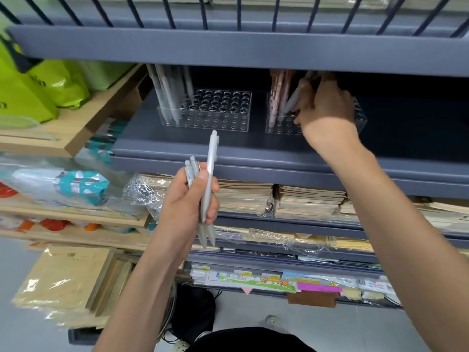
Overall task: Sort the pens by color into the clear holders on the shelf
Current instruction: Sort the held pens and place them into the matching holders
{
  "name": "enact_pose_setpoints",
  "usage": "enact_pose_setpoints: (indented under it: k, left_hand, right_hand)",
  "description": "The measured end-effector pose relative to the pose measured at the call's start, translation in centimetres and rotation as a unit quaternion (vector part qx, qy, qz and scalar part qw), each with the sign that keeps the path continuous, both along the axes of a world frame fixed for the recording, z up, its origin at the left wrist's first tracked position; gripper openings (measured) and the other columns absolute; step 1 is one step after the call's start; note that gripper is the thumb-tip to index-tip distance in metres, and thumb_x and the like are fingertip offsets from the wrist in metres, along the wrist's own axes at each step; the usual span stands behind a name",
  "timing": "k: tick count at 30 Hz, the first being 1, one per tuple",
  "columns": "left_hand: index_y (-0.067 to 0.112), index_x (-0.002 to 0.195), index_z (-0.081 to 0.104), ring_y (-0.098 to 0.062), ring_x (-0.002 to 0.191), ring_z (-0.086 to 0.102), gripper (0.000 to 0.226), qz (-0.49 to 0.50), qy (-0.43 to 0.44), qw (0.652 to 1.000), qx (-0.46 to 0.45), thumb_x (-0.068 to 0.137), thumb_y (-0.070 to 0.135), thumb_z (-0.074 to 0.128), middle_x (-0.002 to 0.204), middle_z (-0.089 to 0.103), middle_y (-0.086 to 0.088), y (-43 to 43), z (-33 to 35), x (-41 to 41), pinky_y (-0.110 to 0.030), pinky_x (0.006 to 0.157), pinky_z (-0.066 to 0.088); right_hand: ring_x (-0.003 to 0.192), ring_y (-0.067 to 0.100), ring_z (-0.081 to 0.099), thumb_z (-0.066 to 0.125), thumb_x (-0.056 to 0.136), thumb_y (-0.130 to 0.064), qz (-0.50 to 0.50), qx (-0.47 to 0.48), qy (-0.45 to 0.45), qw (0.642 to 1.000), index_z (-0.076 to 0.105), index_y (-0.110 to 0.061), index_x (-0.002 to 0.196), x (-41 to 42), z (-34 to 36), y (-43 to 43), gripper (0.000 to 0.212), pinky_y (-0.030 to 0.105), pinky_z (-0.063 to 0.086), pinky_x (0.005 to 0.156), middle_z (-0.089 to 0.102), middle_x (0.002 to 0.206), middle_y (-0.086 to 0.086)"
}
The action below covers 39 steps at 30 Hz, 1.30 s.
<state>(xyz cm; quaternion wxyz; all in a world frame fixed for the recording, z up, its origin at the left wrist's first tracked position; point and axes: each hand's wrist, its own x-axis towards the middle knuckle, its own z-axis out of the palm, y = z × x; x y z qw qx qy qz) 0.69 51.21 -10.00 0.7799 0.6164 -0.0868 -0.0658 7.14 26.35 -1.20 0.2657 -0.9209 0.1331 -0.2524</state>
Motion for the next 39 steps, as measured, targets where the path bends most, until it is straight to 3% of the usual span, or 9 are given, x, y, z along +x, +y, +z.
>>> enact_pose_setpoints:
  k: [5, 9, 14, 17, 20, 22, 25, 32, 39]
  left_hand:
    - [0.018, 0.092, 0.055, -0.013, 0.045, 0.040, 0.019, 0.006, 0.010, 1.000, -0.022, 0.104, 0.029, 0.046, 0.074, 0.057, -0.001, 1.6, 0.2, 0.0, -0.020, 0.046, 0.040]
    - [0.015, 0.093, 0.052, -0.012, 0.045, 0.038, 0.019, 0.016, 0.027, 0.999, -0.034, 0.108, 0.022, 0.042, 0.074, 0.054, 0.001, 3.0, 0.3, 0.2, -0.021, 0.044, 0.037]
    - [0.023, 0.090, 0.053, -0.009, 0.045, 0.036, 0.017, 0.016, 0.030, 0.998, -0.053, 0.105, 0.028, 0.049, 0.077, 0.053, 0.003, 5.2, 0.3, 0.7, -0.019, 0.042, 0.034]
    - [0.025, 0.086, 0.057, -0.008, 0.044, 0.037, 0.013, 0.014, 0.023, 0.998, -0.051, 0.099, 0.029, 0.055, 0.075, 0.053, 0.004, 6.6, 0.2, 0.8, -0.018, 0.041, 0.034]
    - [0.020, 0.092, 0.055, -0.008, 0.045, 0.037, 0.011, 0.019, 0.027, 0.999, -0.043, 0.102, 0.023, 0.055, 0.075, 0.053, 0.004, 7.9, 0.1, 1.0, -0.019, 0.041, 0.034]
    - [0.019, 0.094, 0.054, -0.008, 0.045, 0.037, 0.010, 0.017, 0.029, 0.999, -0.037, 0.103, 0.022, 0.053, 0.075, 0.054, 0.003, 8.7, 0.1, 1.0, -0.019, 0.041, 0.034]
    - [0.018, 0.095, 0.053, -0.009, 0.044, 0.037, 0.008, 0.013, 0.026, 0.999, -0.034, 0.102, 0.020, 0.053, 0.076, 0.054, 0.002, 9.8, 0.2, 1.2, -0.019, 0.041, 0.033]
    - [0.025, 0.091, 0.058, -0.009, 0.045, 0.039, 0.007, 0.004, 0.032, 0.999, -0.025, 0.098, 0.028, 0.058, 0.076, 0.058, 0.002, 11.5, -0.1, 1.9, -0.019, 0.041, 0.036]
    - [0.034, 0.087, 0.065, -0.010, 0.045, 0.040, 0.007, -0.019, 0.044, 0.999, -0.026, 0.092, 0.031, 0.061, 0.076, 0.059, 0.003, 11.8, -0.1, 2.0, -0.020, 0.041, 0.036]
  right_hand:
    - [0.069, 0.011, 0.065, 0.039, 0.097, -0.024, 0.043, 0.183, -0.184, 0.965, 0.041, -0.028, 0.098, -2.0, -2.1, 1.5, 0.004, 0.036, 0.053, 0.073, 0.065, 0.072, -0.028]
    - [0.067, -0.012, 0.060, 0.048, 0.092, -0.023, 0.017, 0.206, -0.260, 0.943, 0.051, -0.030, 0.103, -3.2, -3.3, 4.4, 0.014, 0.006, 0.046, 0.064, 0.062, 0.076, -0.038]
    - [0.077, 0.011, 0.070, 0.052, 0.093, -0.039, 0.082, 0.191, -0.227, 0.952, 0.054, -0.038, 0.098, -1.4, -3.2, 9.6, 0.006, 0.043, 0.057, 0.074, 0.069, 0.081, -0.019]
    - [0.086, 0.013, 0.070, 0.051, 0.095, -0.034, 0.107, 0.181, -0.221, 0.952, 0.056, -0.014, 0.103, 0.9, -2.5, 11.7, 0.023, 0.045, 0.055, 0.082, 0.065, 0.084, -0.019]
    - [0.091, 0.013, 0.068, 0.051, 0.097, -0.026, 0.119, 0.162, -0.186, 0.962, 0.050, -0.029, 0.090, 3.2, -2.0, 13.5, 0.007, 0.044, 0.051, 0.091, 0.063, 0.081, -0.023]
    - [0.089, 0.009, 0.068, 0.053, 0.097, -0.022, 0.109, 0.141, -0.170, 0.969, 0.056, -0.020, 0.094, 4.5, -1.7, 14.0, 0.005, 0.035, 0.051, 0.091, 0.067, 0.080, -0.020]
    - [0.098, 0.026, 0.068, 0.054, 0.097, -0.023, 0.110, 0.114, -0.128, 0.979, 0.059, -0.004, 0.115, 6.0, -0.9, 14.7, 0.026, 0.041, 0.050, 0.091, 0.074, 0.099, 0.008]
    - [0.105, 0.040, 0.058, 0.042, 0.099, -0.018, 0.092, -0.028, -0.055, 0.994, 0.054, -0.007, 0.122, 8.2, -0.5, 15.2, 0.028, 0.040, 0.041, 0.088, 0.069, 0.112, 0.016]
    - [0.120, 0.037, 0.050, 0.043, 0.100, -0.024, 0.117, -0.103, 0.006, 0.988, 0.051, -0.005, 0.128, 9.6, 0.4, 15.7, 0.035, 0.037, 0.038, 0.093, 0.054, 0.131, 0.019]
